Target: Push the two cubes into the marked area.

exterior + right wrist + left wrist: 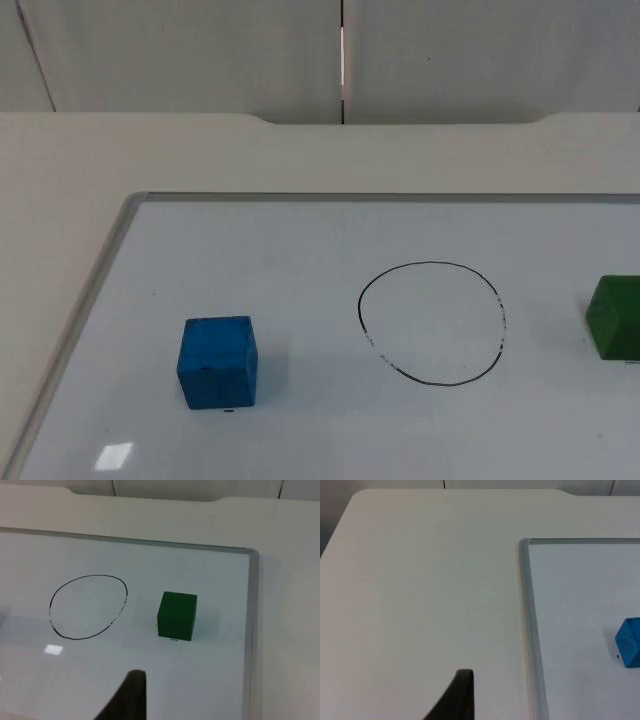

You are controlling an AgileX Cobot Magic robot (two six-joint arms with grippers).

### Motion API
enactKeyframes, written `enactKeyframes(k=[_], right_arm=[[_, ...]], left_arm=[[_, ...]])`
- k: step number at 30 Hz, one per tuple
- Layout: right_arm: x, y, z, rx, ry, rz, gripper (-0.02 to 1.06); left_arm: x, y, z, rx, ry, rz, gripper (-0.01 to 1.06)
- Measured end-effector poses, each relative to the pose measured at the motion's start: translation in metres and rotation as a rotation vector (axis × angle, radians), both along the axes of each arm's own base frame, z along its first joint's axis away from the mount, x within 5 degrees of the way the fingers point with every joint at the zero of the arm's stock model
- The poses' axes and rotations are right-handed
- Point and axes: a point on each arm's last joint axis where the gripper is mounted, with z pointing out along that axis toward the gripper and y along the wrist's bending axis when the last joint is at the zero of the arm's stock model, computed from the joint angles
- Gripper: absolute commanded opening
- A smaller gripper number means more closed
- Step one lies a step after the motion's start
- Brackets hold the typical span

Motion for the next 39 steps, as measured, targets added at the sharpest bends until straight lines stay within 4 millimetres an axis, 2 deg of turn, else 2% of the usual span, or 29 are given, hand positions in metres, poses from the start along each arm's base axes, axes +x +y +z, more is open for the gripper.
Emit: enactKeyframes(k=[10,19,30,39], right_arm=[[0.000,0.000,0.000,0.000,0.000,0.000,1.05],[0.000,0.000,0.000,0.000,0.000,0.000,1.05],[0.000,0.000,0.000,0.000,0.000,0.000,1.05],[0.000,0.000,0.000,0.000,0.000,0.000,1.05]], left_arm=[[0.015,-0.001,0.013,-0.014,0.064,-0.006,1.04],[0.045,0.001,0.017,-0.019,0.122,0.000,1.05],[0.075,0.001,0.012,-0.038,0.229,0.000,1.04],[0.105,0.001,0.000,-0.063,0.348,0.000,0.94]])
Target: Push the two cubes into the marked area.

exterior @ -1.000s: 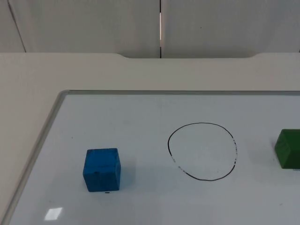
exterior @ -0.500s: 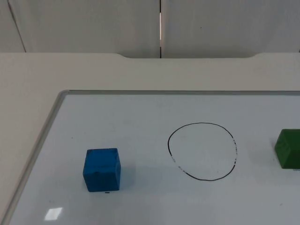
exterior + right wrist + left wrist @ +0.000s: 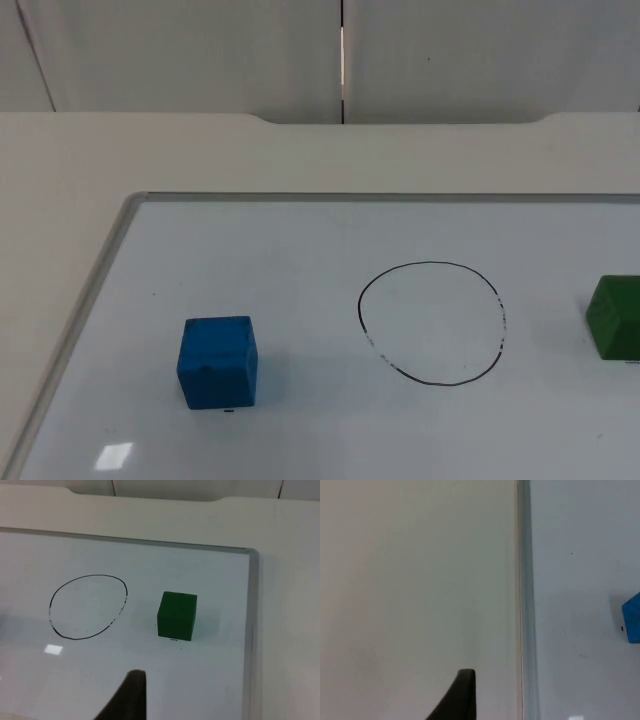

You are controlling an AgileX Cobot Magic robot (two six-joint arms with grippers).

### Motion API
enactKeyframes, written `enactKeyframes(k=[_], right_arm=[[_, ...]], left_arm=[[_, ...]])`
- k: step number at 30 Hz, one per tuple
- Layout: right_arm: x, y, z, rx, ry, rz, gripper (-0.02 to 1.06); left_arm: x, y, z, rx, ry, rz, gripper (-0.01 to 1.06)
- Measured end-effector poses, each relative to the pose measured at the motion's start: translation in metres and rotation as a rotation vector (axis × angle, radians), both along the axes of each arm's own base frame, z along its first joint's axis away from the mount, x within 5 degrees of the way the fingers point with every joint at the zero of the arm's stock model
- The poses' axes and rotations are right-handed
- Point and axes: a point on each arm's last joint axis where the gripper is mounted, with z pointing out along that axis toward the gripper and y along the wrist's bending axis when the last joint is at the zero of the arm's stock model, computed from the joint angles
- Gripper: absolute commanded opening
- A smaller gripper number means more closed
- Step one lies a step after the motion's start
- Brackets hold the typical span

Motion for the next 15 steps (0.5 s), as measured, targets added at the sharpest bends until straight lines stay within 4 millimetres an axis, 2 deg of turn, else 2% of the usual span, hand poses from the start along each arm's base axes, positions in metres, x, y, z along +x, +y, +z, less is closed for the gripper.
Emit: enactKeyframes(k=[7,10,11,13,15], right_arm=[[0.000,0.000,0.000,0.000,0.000,0.000,1.05],[0.000,0.000,0.000,-0.001,0.000,0.001,1.05],[0.000,0.000,0.000,-0.001,0.000,0.001,1.05],[0.000,0.000,0.000,-0.001,0.000,0.001,1.05],[0.000,0.000,0.000,-0.001,0.000,0.001,1.05]], left_arm=[[0.026,-0.003,-0.018,-0.042,0.146,-0.026,0.84],[0.035,-0.005,-0.024,-0.072,0.188,-0.035,0.66],[0.039,-0.006,-0.028,-0.084,0.208,-0.040,0.66],[0.050,-0.009,-0.037,-0.118,0.251,-0.061,0.52],[0.053,-0.011,-0.039,-0.131,0.263,-0.067,0.37]])
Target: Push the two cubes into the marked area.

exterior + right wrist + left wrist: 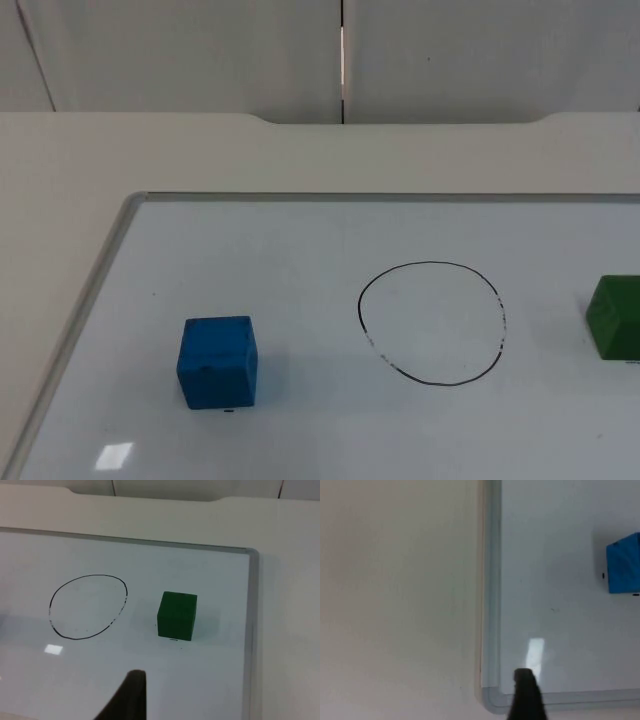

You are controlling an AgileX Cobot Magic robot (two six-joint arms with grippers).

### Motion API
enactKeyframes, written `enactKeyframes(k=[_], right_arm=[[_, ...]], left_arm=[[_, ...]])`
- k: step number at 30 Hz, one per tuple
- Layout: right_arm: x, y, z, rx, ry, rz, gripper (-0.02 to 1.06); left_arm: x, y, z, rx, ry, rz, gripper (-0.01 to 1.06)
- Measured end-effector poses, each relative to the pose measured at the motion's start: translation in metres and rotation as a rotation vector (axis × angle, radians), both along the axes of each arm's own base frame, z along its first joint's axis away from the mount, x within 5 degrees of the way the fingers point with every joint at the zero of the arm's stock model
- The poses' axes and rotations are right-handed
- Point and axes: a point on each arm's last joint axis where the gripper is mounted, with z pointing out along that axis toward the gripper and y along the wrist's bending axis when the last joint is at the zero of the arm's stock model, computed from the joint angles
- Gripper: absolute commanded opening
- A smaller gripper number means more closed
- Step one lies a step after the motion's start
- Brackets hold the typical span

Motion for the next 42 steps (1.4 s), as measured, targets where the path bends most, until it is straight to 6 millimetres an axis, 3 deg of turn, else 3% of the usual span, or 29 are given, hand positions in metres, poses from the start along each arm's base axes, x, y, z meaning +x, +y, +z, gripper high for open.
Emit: enactKeyframes(k=[1,5,7,10,16,33,42], right_arm=[[0.000,0.000,0.000,0.000,0.000,0.000,1.05],[0.000,0.000,0.000,0.000,0.000,0.000,1.05],[0.000,0.000,0.000,0.000,0.000,0.000,1.05],[0.000,0.000,0.000,0.000,0.000,0.000,1.05],[0.000,0.000,0.000,0.000,0.000,0.000,1.05],[0.000,0.000,0.000,-0.002,0.000,0.001,1.05],[0.000,0.000,0.000,-0.002,0.000,0.001,1.05]], left_arm=[[0.005,-0.001,-0.004,-0.014,0.010,-0.005,0.37],[0.020,-0.004,-0.011,-0.072,0.002,0.022,0.14],[0.023,-0.005,-0.013,-0.089,-0.004,0.036,0.12],[0.032,-0.006,-0.018,-0.123,-0.005,0.058,-0.01],[0.042,-0.010,-0.030,-0.167,0.026,0.049,0.00],[0.072,-0.015,-0.096,-0.216,0.200,0.053,0.00],[0.079,-0.043,-0.124,-0.134,0.204,0.038,0.00]])
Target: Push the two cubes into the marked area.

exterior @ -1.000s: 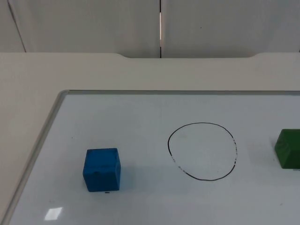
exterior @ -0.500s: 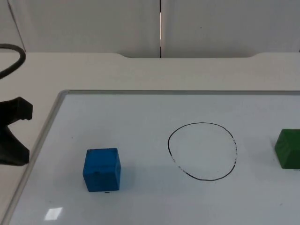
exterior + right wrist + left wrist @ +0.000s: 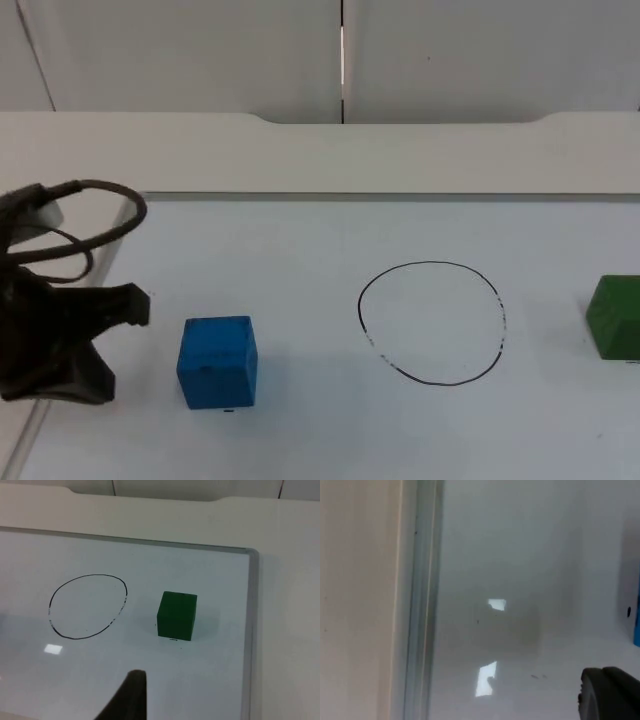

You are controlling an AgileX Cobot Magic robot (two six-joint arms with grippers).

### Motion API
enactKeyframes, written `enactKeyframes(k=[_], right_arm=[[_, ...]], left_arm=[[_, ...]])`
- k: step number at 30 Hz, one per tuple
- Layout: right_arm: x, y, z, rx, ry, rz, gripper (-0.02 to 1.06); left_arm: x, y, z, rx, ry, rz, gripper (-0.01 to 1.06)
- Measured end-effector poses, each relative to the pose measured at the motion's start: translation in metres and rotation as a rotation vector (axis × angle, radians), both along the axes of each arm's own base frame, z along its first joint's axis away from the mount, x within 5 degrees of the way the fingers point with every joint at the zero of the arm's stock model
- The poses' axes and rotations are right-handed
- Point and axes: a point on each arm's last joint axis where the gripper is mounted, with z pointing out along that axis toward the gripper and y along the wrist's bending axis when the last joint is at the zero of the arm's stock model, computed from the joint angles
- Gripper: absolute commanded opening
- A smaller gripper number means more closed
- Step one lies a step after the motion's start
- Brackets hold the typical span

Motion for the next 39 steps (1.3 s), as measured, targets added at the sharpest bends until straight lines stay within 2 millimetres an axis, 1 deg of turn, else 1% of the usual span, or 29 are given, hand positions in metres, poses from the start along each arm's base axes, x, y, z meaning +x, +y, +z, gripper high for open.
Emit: enactKeyframes(k=[6,11,17,21,39], right_arm=[[0.000,0.000,0.000,0.000,0.000,0.000,1.05],[0.000,0.000,0.000,0.000,0.000,0.000,1.05],[0.000,0.000,0.000,0.000,0.000,0.000,1.05],[0.000,0.000,0.000,0.000,0.000,0.000,1.05],[0.000,0.000,0.000,0.000,0.000,0.000,1.05]], left_arm=[[0.000,-0.013,-0.014,0.028,0.014,0.007,0.00],[0.000,-0.020,-0.018,0.043,0.007,0.019,0.00],[0.001,-0.022,-0.017,0.041,-0.003,0.046,0.00],[0.002,-0.023,-0.017,-0.001,0.010,0.140,0.00],[0.003,-0.023,-0.016,0.006,-0.006,0.121,0.00]])
